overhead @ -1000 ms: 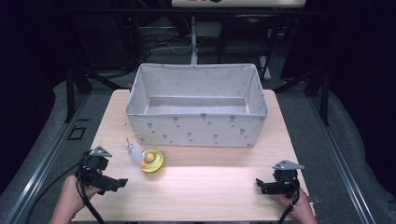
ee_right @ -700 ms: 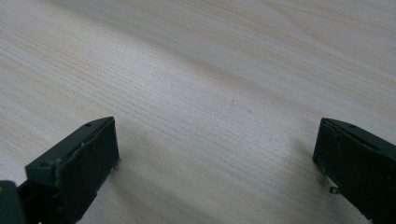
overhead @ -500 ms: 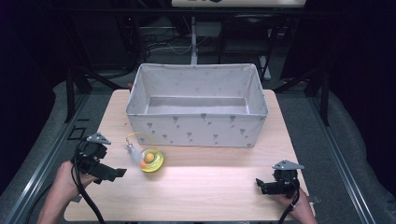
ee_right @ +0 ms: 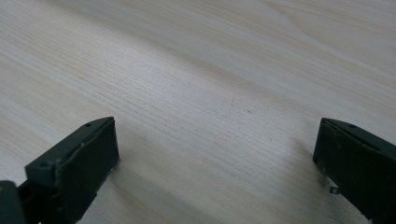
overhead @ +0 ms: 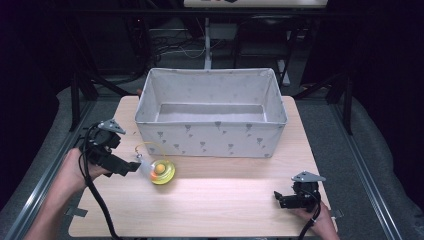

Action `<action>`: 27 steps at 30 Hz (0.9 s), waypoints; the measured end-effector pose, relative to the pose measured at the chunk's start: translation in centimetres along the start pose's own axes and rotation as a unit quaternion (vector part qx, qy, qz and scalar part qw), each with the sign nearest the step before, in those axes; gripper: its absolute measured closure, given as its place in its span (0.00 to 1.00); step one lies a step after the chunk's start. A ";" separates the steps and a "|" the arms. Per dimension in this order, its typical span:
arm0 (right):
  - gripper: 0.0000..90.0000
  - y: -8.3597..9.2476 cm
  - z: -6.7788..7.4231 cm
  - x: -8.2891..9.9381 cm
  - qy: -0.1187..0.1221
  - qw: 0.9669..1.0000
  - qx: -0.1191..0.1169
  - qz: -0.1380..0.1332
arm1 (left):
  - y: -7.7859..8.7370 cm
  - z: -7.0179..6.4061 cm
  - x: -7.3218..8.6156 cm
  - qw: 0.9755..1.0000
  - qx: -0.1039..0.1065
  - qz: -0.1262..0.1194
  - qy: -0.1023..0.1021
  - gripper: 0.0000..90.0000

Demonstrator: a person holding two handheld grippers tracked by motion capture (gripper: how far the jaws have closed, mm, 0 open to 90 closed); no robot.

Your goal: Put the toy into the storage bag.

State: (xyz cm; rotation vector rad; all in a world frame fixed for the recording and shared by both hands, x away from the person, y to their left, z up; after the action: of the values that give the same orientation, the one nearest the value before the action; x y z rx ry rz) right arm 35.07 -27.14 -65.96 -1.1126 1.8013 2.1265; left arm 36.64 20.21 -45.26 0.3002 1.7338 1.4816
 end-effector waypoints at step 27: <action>0.00 0.0 0.0 0.0 0.000 1.000 0.000 0.000 | -1.9 -0.8 -4.8 0.999 -0.008 0.019 -0.039 0.61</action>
State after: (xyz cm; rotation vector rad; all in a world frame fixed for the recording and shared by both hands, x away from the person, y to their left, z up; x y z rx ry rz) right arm 35.07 -27.14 -65.96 -1.1128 1.8006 2.1266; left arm 39.73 16.04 -44.95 0.3791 1.6616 1.4919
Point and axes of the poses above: each handheld gripper's, and its own axes: y roughly backward along the jaws, x roughly out of its underside, z roughly to its left, the point moved 10 cm from there along -y, roughly forward along the jaws, and after that the axes turned 7 degrees about z, right-handed, at the moved point
